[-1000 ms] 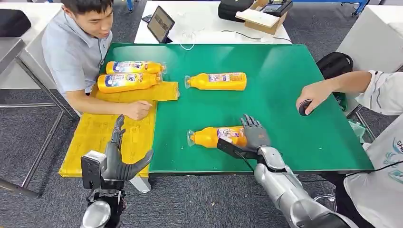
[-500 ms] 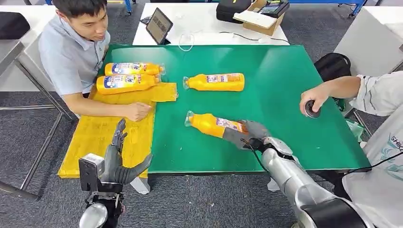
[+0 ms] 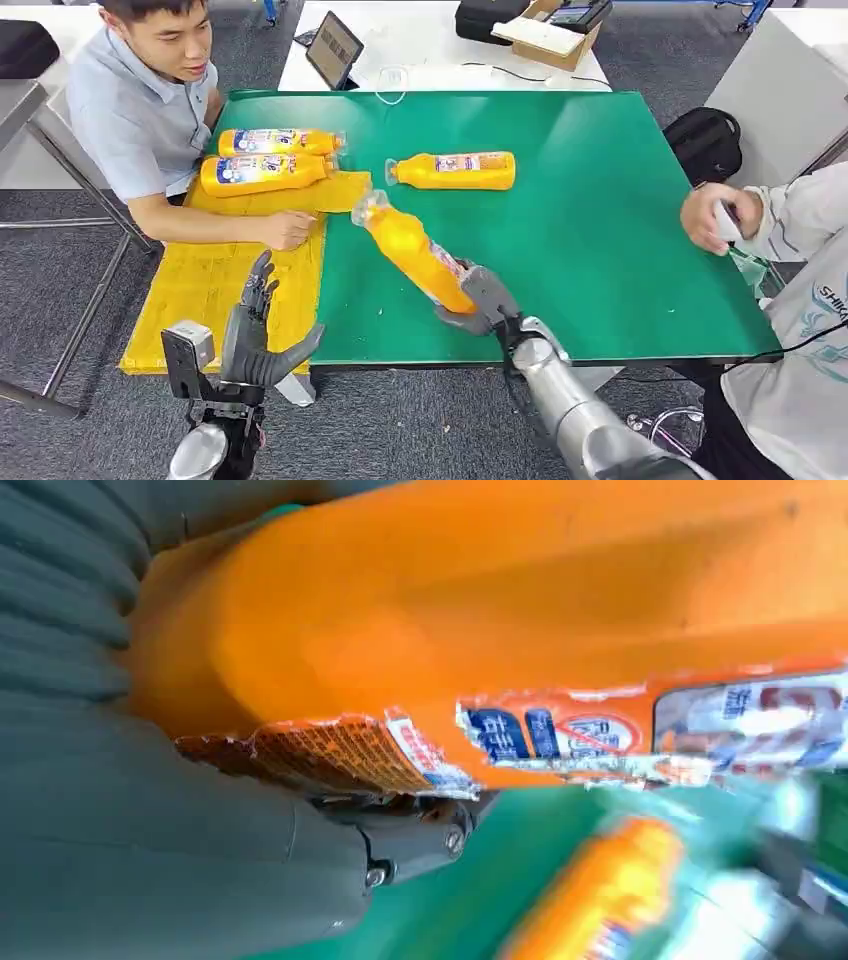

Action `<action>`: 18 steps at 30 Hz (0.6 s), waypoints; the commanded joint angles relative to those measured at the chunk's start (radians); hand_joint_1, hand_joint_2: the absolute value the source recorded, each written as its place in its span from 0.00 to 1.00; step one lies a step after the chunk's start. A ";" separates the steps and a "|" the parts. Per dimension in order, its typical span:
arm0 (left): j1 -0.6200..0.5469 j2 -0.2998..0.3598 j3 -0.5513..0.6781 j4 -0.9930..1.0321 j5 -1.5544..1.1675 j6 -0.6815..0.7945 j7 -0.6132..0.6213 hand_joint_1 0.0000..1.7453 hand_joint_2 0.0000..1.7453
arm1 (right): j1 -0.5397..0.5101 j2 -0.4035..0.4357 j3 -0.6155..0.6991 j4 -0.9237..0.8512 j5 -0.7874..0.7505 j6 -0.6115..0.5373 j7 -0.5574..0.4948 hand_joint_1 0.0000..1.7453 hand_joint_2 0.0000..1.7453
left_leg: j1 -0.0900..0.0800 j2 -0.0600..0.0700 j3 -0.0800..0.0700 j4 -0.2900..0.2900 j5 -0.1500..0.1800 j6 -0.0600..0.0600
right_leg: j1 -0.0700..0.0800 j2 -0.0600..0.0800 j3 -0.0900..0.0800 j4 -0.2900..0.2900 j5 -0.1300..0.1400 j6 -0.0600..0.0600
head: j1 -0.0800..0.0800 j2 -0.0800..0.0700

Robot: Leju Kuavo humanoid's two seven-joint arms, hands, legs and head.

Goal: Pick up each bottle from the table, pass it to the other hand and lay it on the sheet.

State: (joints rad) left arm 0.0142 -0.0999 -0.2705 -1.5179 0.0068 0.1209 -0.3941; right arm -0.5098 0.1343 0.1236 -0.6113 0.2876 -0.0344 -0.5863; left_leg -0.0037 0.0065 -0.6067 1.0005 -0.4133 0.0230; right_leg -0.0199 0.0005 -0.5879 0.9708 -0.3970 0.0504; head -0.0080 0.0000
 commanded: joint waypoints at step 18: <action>-0.066 0.033 -0.152 0.050 -0.009 -0.147 -0.088 0.00 1.00 | -0.029 0.159 0.391 -0.043 0.019 -0.090 -0.024 1.00 1.00 | 0.002 -0.005 -0.006 0.000 -0.001 -0.002 | 0.001 -0.002 -0.005 -0.001 -0.002 -0.002 | 0.000 0.000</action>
State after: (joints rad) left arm 0.0073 -0.0900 -0.3750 -1.5179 -0.0065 -0.0175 -0.4810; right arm -0.4688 0.2789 0.4009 -0.8168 0.2975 -0.1198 -0.6054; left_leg -0.0031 0.0020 -0.6165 1.0005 -0.4126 0.0220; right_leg -0.0198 -0.0016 -0.5971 0.9708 -0.3976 0.0503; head -0.0080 0.0000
